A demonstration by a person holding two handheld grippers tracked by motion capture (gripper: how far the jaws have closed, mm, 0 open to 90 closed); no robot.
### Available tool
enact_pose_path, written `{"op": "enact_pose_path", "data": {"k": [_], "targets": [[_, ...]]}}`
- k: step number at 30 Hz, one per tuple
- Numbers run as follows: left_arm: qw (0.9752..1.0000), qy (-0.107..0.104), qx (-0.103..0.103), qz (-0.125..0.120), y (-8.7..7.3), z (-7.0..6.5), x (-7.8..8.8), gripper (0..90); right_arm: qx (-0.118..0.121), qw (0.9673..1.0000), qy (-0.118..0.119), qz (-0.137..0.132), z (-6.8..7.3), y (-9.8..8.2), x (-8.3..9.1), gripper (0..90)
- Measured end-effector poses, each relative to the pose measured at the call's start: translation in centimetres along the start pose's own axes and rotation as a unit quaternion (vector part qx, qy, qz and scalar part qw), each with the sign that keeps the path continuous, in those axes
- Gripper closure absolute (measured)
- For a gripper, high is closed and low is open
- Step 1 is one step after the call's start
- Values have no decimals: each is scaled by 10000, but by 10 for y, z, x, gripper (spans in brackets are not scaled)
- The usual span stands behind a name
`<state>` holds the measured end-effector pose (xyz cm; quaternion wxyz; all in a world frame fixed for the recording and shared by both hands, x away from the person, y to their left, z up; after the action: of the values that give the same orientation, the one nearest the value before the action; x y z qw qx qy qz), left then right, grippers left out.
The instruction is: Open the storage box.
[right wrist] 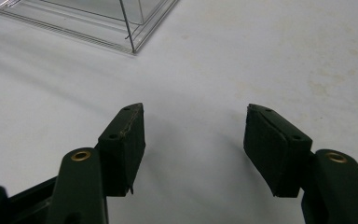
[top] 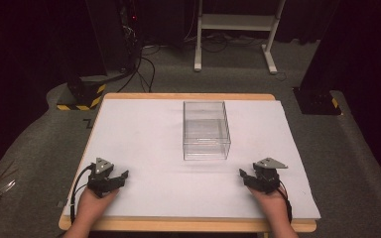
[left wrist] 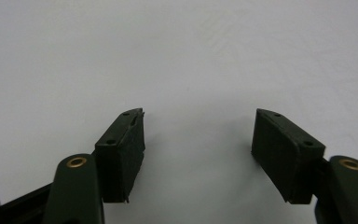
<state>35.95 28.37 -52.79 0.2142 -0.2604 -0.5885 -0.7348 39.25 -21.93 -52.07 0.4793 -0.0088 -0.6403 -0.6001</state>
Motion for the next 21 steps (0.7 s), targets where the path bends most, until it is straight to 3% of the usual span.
{"op": "enact_pose_path", "data": {"k": [12,21], "targets": [[10000,-18,3,-11,0,0,0,345,118,9995,110,-280,4,0,6,409],[10000,-49,-20,-12,0,1,0,337,419,9977,207,-499,15,4,12,448]]}}
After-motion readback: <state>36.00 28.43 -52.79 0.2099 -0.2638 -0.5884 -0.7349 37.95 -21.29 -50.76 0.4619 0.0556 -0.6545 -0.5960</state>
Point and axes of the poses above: each handheld gripper's, and its own axes: x roughly backward along the jaws, y roughly out of its top, z roughly to its left, the point moved 3 cm from there along -x, roughly forward along the jaws, and after that the axes turned 14 degrees about y, right-handed, at the moved point
